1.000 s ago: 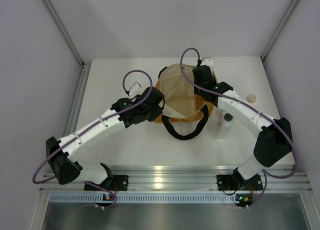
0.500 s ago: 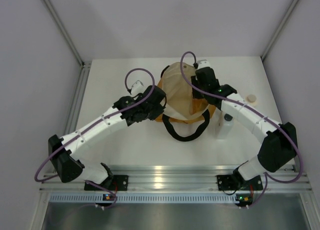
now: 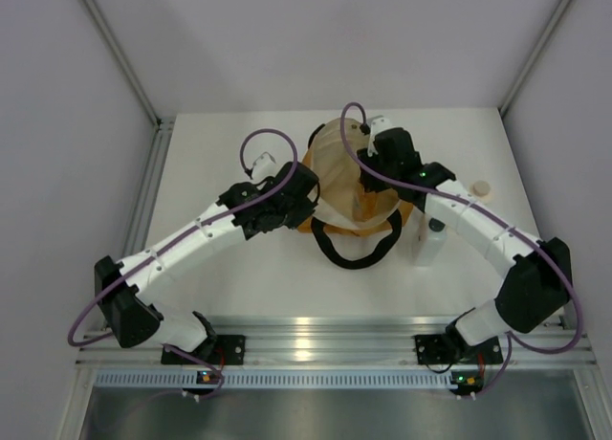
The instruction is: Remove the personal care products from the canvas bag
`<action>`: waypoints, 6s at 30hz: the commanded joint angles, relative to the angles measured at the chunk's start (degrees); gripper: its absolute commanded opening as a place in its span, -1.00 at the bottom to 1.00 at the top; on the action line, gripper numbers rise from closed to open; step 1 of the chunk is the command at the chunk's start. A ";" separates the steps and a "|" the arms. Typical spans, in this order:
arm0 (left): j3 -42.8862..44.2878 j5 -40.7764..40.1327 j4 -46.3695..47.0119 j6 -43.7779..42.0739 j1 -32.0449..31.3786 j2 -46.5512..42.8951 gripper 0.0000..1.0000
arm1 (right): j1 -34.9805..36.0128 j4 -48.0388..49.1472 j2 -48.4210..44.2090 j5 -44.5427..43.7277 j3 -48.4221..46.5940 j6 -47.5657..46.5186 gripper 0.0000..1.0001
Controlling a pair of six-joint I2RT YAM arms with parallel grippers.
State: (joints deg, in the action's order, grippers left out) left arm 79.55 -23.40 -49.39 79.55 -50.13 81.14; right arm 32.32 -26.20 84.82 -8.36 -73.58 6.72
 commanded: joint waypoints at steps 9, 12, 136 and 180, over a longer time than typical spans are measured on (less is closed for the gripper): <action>3.42 -1.12 0.43 -0.27 0.21 0.86 -0.80 | 2.40 5.64 -10.37 6.69 -8.59 -2.77 -1.00; 3.42 -1.82 0.43 -0.10 0.21 0.68 -0.40 | 2.49 4.49 -11.25 7.04 -10.35 -3.29 -1.00; 3.42 -46.04 0.17 -36.13 3.72 -27.09 0.96 | 35.71 45.27 -14.68 22.60 24.36 -13.66 -1.00; 2.72 -42.70 0.25 -35.95 3.72 -25.34 0.97 | 36.77 41.85 -18.46 15.49 21.12 -16.21 0.96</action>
State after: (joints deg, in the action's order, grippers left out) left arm 82.48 -66.78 -49.74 43.79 -46.59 55.05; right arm 68.14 14.33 69.25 8.56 -47.33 -9.72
